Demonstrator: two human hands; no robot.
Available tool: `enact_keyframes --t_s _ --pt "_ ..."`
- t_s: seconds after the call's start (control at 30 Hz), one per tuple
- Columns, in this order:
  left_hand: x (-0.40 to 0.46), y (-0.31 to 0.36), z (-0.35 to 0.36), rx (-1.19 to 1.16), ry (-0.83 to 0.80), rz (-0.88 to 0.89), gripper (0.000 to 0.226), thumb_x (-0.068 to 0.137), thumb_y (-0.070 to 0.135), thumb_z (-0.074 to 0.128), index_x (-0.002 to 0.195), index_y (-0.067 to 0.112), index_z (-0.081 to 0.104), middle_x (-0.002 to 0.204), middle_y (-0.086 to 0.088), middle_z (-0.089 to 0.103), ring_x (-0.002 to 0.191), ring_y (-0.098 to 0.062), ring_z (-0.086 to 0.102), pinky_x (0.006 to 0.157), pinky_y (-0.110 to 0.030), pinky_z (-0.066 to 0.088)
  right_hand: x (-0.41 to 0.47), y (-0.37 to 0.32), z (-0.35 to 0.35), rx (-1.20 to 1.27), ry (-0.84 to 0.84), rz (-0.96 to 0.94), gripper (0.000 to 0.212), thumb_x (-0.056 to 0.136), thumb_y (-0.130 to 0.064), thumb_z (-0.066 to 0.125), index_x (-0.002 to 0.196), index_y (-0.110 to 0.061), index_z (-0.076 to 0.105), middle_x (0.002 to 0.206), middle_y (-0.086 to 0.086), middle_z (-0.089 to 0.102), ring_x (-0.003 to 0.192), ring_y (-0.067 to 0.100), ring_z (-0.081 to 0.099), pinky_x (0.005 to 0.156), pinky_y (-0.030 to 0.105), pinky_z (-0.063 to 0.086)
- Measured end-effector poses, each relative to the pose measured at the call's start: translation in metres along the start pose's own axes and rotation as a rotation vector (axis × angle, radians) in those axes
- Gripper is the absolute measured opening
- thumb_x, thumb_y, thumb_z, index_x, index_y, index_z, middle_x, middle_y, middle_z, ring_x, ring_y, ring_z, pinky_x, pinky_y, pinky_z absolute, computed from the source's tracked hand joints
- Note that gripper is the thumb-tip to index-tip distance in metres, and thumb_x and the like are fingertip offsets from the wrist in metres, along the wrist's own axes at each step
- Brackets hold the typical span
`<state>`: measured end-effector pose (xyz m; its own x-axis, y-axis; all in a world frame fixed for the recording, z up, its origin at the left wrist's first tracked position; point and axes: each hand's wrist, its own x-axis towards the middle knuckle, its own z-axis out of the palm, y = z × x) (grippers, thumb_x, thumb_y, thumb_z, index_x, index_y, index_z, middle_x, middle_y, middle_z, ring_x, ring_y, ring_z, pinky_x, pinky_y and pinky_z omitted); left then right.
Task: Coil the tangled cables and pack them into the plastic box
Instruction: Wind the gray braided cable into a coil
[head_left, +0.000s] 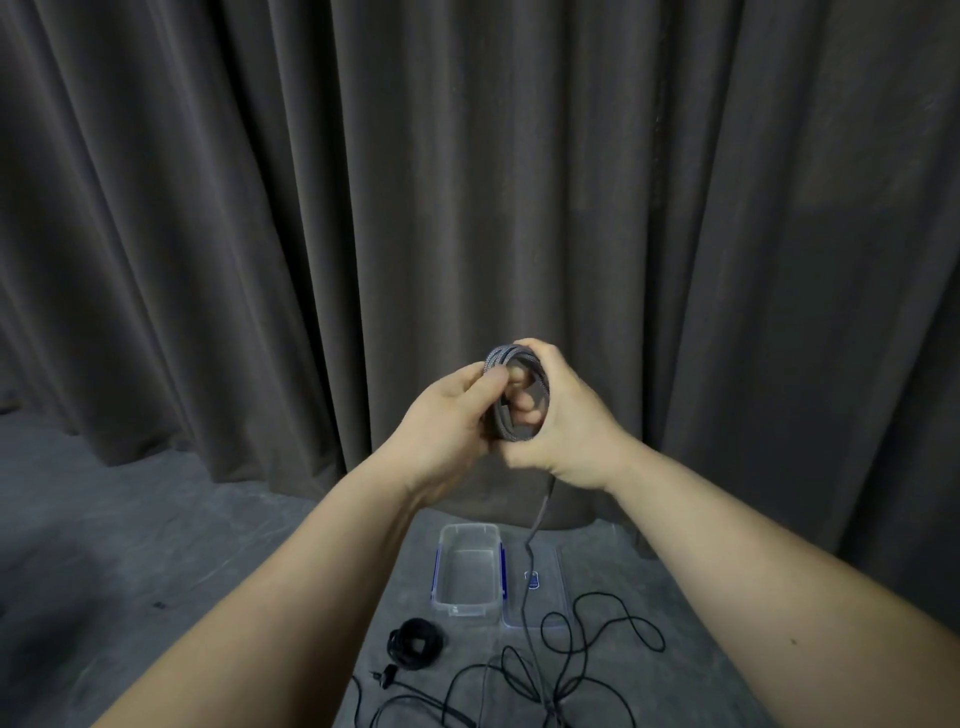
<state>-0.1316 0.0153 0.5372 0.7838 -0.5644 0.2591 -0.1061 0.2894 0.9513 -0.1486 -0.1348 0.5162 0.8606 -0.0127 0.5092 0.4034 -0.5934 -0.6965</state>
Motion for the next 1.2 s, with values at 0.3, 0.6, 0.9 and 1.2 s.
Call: enact_keyframes --t_s 0.3,0.6,0.9,1.2 --pt "0.006 0.004 0.001 -0.176 0.191 0.121 0.035 0.105 0.025 0.035 0.072 0.014 0.041 0.051 0.004 0.039 0.045 -0.009 0.041 0.05 -0.022 0.043 0.007 -0.009 -0.004 0.002 -0.184 0.075 0.119 0.057 -0.032 0.089 0.15 -0.037 0.014 0.13 -0.006 0.055 0.118 0.003 0.054 0.097 0.016 0.041" --pt "0.029 0.035 -0.066 -0.442 0.627 0.218 0.036 0.102 0.02 0.042 0.067 0.02 0.036 0.05 0.009 0.025 0.044 -0.007 0.02 0.04 -0.016 0.024 -0.014 0.036 -0.011 0.24 0.027 0.406 0.02 0.085 0.012 0.053 0.087 -0.009 0.053 0.054 -0.001 0.062 0.053 0.016 0.057 0.06 0.025 0.047" --pt "0.039 0.014 -0.066 0.116 0.642 0.205 0.032 0.102 0.026 0.039 0.071 0.019 0.038 0.051 0.012 0.04 0.054 -0.01 0.036 0.059 -0.028 0.032 0.008 -0.012 0.003 -0.932 -0.344 -0.089 0.014 0.092 -0.023 0.054 0.1 -0.027 0.065 0.104 0.002 0.065 0.099 0.028 0.06 0.074 0.031 0.046" --pt "0.027 -0.006 -0.068 0.379 0.322 0.023 0.022 0.097 0.029 0.049 0.082 0.013 0.052 0.068 0.0 0.058 0.068 -0.018 0.05 0.07 -0.033 0.043 0.018 -0.045 0.007 -0.655 -0.112 -0.62 0.016 0.085 -0.033 0.063 0.087 -0.02 0.072 0.086 0.002 0.062 0.076 0.026 0.06 0.059 0.033 0.048"
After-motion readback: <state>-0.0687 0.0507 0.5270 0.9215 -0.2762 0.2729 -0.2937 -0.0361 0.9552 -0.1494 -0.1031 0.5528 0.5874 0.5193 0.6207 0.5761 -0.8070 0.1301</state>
